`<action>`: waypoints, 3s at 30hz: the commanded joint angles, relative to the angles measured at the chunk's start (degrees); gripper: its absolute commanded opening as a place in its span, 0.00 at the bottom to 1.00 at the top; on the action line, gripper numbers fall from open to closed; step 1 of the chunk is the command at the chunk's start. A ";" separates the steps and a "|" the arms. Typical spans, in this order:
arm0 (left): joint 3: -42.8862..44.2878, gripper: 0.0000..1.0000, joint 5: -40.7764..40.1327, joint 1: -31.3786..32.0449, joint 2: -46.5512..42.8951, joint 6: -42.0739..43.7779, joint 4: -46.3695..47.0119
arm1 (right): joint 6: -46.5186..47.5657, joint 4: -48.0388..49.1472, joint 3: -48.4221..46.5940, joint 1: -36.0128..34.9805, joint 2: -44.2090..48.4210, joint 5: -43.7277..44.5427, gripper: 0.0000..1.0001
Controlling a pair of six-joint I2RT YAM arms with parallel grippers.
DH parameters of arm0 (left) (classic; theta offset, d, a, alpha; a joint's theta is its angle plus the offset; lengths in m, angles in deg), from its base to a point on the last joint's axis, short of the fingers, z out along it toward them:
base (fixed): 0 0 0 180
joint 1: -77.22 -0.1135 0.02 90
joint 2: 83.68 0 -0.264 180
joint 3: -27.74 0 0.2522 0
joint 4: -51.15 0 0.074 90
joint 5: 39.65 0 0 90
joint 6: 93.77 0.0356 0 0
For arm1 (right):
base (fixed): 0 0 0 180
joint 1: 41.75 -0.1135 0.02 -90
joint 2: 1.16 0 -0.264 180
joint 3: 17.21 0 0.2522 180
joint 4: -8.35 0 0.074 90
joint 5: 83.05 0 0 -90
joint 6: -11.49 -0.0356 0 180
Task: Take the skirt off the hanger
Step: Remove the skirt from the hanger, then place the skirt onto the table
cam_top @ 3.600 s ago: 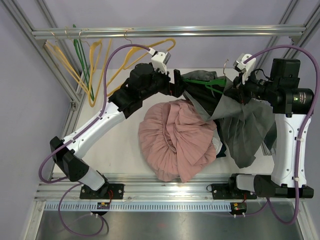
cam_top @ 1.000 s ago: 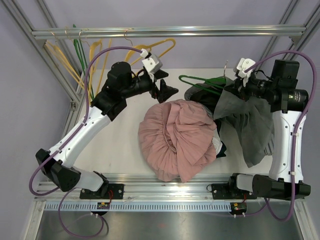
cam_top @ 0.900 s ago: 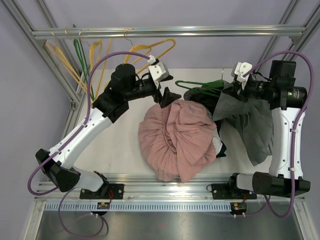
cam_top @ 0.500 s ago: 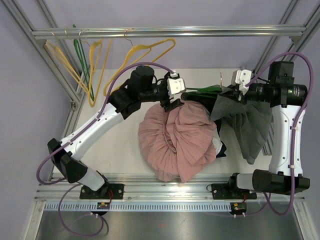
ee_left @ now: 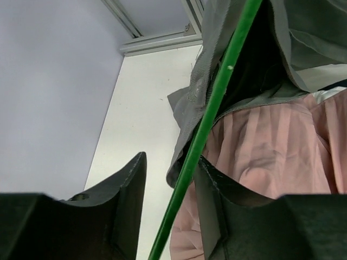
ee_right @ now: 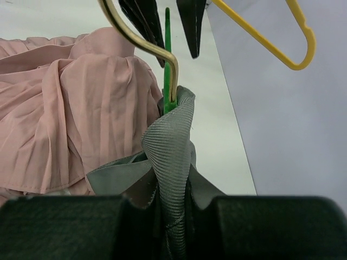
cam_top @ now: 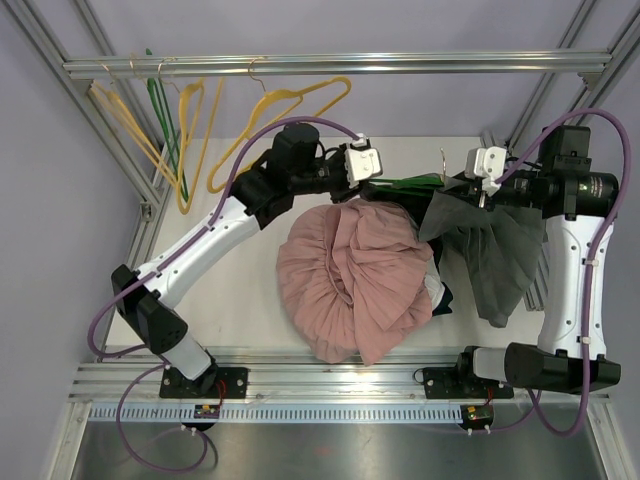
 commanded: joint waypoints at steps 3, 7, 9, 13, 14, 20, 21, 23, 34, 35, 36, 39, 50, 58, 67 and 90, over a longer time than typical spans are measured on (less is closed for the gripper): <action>2.88 0.35 -0.15 0.55 2.45 2.69 -1.00 | 0.60 2.34 -0.31 0.12 2.54 -5.55 0.00; 3.49 0.00 -1.64 0.55 2.72 3.13 -1.44 | -2.36 5.39 1.62 0.12 3.32 -5.11 0.00; 4.28 0.00 -2.87 0.55 2.45 2.78 -1.36 | -6.14 9.00 3.81 0.12 4.46 -3.97 0.00; 6.30 0.00 -6.04 0.55 2.37 -0.37 -1.71 | -32.79 30.82 9.26 0.12 6.40 1.90 0.24; 6.65 0.00 -6.91 0.46 2.28 -0.99 -1.80 | -37.41 33.95 10.14 0.12 6.49 6.53 0.33; 8.68 0.00 -8.85 -0.07 0.70 -6.27 -3.64 | -56.33 35.65 6.90 0.82 4.29 16.32 0.81; 9.03 0.00 -8.94 -0.16 0.43 -7.14 -4.08 | -57.39 35.30 6.29 1.43 4.82 16.59 0.85; 9.91 0.00 -9.38 -0.16 -0.97 -10.22 -5.57 | -61.25 36.08 6.20 1.78 5.70 19.65 0.89; 9.56 0.00 -7.19 -0.07 -4.84 -31.83 -6.72 | -78.74 31.24 2.22 2.14 8.24 24.44 0.99; 9.47 0.00 -5.62 -0.07 -4.93 -33.07 -6.46 | -79.54 32.04 6.42 2.05 9.03 20.07 0.99; 8.95 0.00 -5.17 0.02 -5.02 -37.17 -5.85 | -80.07 33.09 8.20 2.05 9.82 18.20 0.99; 6.06 0.00 -3.85 0.19 -5.98 -42.46 -3.22 | -82.01 35.02 12.52 1.70 9.66 16.34 1.00; 1.57 0.00 -2.53 1.78 -8.27 -50.57 2.50 | -80.52 42.85 19.38 -13.07 8.70 41.19 0.99; -0.28 0.00 -1.83 1.86 -9.59 -50.75 2.69 | -76.39 45.49 19.82 -14.39 6.32 49.99 0.73; -4.58 0.00 -1.91 1.86 -11.08 -48.11 0.05 | -75.86 49.88 18.24 -14.30 7.10 48.59 0.00; -11.36 0.00 -11.93 1.78 -31.46 -20.60 -25.70 | -71.22 49.45 15.24 2.84 11.77 52.11 0.00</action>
